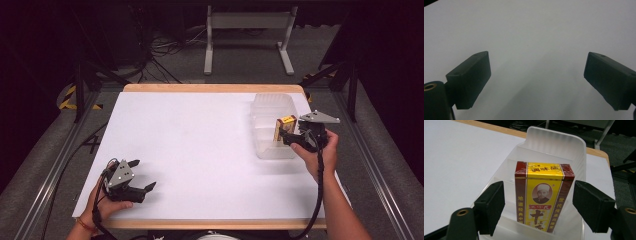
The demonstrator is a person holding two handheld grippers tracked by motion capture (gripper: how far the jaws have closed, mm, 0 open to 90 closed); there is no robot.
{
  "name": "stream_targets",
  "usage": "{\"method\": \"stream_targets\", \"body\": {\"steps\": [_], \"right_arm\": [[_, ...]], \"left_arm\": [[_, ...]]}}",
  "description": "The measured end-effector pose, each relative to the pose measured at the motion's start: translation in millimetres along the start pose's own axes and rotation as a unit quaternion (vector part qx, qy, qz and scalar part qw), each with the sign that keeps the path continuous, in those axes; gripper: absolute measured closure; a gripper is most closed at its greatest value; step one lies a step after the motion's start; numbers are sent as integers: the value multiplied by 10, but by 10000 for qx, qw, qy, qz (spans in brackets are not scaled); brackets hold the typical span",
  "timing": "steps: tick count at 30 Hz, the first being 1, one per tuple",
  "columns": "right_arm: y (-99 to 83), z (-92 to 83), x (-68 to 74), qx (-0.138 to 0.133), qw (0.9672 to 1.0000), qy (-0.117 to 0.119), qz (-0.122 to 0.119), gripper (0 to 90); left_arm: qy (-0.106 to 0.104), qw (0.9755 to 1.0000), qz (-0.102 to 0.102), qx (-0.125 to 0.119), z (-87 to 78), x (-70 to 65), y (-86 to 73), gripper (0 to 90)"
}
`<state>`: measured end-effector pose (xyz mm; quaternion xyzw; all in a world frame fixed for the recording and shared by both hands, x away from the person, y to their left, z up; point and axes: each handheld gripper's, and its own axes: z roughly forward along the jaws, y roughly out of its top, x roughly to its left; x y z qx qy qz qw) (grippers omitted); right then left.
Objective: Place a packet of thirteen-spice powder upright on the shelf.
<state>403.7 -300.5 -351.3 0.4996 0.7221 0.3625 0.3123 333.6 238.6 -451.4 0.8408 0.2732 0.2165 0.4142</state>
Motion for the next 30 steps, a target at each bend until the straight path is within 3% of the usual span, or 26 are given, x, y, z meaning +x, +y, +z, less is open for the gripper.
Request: {"method": "stream_targets", "body": {"steps": [30], "right_arm": [[-215, -224, 9, -149, 9995, 108, -243, 249]], "left_arm": [[-21, 10000, 28, 14, -5, 1, -4, 80]]}}
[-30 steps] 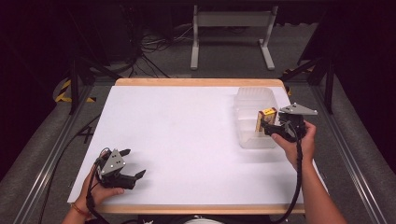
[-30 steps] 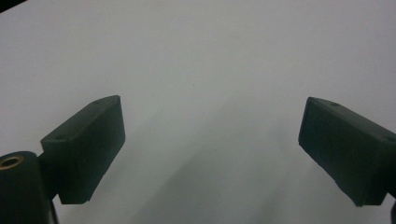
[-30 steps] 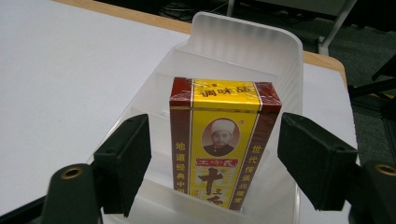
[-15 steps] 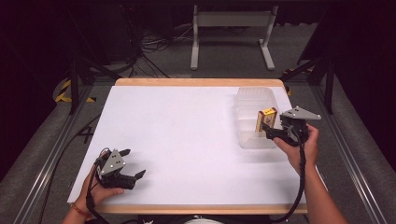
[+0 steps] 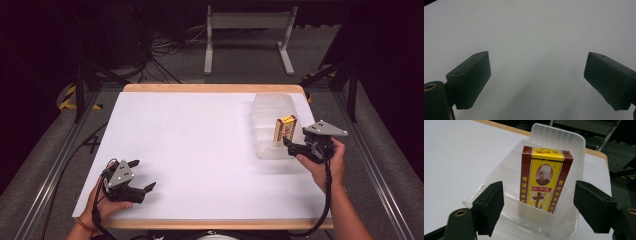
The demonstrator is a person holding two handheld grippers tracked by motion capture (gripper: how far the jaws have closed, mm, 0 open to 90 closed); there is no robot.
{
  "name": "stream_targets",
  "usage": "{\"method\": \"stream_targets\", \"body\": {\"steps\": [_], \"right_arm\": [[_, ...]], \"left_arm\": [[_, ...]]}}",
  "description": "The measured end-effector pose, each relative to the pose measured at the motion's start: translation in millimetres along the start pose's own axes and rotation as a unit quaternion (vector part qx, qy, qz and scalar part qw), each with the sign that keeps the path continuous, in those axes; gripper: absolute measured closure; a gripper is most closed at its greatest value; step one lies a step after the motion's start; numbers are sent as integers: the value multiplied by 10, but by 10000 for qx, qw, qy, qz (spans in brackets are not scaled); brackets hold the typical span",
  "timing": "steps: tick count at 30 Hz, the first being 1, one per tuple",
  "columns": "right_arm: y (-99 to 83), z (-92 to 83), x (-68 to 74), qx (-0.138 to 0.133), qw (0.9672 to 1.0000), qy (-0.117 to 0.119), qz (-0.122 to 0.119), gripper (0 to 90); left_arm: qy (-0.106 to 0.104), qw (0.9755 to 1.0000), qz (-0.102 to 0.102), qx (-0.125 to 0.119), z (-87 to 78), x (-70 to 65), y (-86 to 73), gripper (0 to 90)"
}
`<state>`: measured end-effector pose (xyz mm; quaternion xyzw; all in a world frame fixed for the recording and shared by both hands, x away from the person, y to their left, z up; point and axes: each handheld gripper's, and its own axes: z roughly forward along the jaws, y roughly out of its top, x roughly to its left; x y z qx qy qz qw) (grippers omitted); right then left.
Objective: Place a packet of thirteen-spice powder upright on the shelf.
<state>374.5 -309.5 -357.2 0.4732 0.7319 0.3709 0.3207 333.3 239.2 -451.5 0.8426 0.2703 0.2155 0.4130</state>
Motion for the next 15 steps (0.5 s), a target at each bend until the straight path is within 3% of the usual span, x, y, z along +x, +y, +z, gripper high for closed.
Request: {"method": "stream_targets", "body": {"steps": [15], "right_arm": [[-172, -101, 55, 43, 9992, 61, -389, 226]], "left_arm": [[3, 10000, 3, 18, 4, -10, 2, 79]]}}
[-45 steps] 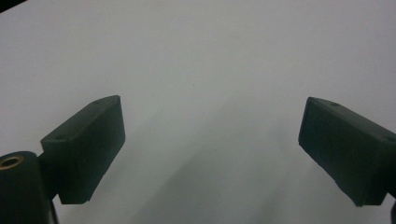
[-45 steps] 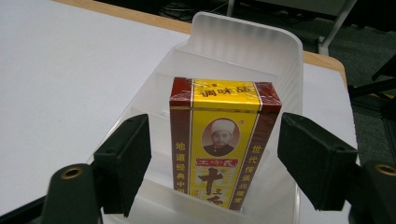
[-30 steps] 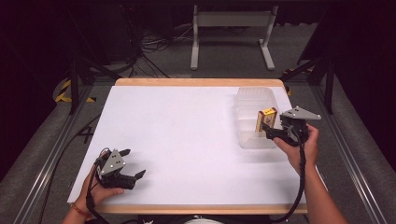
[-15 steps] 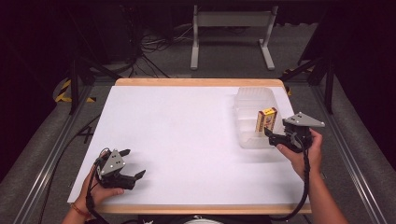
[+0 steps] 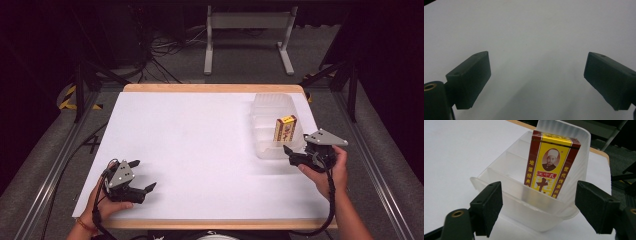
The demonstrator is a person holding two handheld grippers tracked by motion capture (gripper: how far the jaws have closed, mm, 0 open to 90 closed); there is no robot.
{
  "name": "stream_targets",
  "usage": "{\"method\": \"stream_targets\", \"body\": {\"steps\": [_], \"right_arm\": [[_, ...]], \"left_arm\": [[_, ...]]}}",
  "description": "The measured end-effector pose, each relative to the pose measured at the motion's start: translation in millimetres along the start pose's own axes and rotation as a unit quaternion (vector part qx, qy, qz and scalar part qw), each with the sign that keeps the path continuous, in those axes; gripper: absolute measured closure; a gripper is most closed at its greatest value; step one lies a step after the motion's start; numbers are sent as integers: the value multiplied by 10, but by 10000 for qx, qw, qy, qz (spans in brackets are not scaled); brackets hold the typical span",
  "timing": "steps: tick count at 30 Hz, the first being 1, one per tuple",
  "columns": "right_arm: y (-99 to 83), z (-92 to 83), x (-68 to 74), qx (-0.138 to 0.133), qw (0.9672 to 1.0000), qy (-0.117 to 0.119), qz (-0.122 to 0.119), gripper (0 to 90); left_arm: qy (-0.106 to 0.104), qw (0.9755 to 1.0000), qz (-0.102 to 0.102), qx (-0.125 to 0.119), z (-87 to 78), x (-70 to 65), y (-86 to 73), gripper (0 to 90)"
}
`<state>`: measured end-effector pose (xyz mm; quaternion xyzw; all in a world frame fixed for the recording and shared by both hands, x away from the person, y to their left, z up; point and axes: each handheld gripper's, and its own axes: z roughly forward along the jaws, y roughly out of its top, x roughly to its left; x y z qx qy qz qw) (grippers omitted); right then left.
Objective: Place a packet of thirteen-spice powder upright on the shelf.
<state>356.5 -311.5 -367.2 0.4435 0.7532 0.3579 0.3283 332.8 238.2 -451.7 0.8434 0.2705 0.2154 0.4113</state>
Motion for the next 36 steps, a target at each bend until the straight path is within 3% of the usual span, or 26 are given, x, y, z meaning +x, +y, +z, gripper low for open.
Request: {"method": "stream_targets", "body": {"steps": [14, 21, 32, 36], "right_arm": [[-168, -115, 41, 65, 9990, -16, -434, 210], [-253, -163, 13, 82, 9990, 56, -435, 206], [-457, -170, -17, 266, 9972, 17, -692, 193], [-528, -174, -39, 310, 9974, -9, -657, 190]], "left_arm": [[6, 10000, -8, 6, -3, 1, -4, 79], [-11, 10000, 6, 12, -1, -7, 0, 78], [-11, 10000, 0, 4, 0, -5, -1, 78], [-15, 10000, -2, 7, -4, -4, -1, 78]]}}
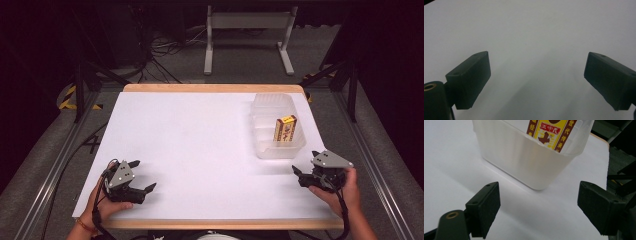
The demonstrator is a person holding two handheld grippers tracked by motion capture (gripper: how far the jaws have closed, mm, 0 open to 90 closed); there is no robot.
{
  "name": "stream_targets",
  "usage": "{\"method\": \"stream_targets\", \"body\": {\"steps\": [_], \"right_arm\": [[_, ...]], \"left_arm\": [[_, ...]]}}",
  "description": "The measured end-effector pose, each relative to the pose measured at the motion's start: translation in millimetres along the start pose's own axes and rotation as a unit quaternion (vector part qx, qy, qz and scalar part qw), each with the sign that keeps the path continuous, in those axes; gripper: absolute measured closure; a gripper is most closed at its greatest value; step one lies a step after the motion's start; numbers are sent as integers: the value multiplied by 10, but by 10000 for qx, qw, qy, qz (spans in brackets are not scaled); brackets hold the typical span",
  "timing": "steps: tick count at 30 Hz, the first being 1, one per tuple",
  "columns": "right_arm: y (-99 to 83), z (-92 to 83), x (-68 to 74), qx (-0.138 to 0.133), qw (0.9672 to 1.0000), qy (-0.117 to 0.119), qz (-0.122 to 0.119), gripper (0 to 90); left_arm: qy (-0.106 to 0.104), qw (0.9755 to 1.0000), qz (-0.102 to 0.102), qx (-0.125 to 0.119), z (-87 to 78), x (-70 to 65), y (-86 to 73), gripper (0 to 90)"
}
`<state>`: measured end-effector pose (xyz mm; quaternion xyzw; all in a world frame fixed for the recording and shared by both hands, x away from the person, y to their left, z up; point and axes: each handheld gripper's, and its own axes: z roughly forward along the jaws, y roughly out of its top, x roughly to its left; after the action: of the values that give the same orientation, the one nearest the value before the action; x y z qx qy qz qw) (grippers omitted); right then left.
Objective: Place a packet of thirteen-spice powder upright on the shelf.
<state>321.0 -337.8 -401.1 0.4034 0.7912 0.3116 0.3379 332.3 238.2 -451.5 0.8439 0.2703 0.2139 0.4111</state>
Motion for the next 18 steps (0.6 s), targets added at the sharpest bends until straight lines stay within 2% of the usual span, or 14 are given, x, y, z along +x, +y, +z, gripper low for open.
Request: {"method": "stream_targets", "body": {"steps": [6, 11, 18], "right_arm": [[-103, -25, -11, -17, 10000, -2, 4, 183], [-182, -55, -25, -65, 9999, 100, 3, 175], [-332, -89, -62, -105, 9998, 122, 155, 172]], "left_arm": [[-5, 10000, 1, -5, 5, 0, 1, 78], [-27, 10000, 10, 23, 13, 0, 3, 78], [-26, 10000, -13, 11, 16, 0, 4, 77]]}}
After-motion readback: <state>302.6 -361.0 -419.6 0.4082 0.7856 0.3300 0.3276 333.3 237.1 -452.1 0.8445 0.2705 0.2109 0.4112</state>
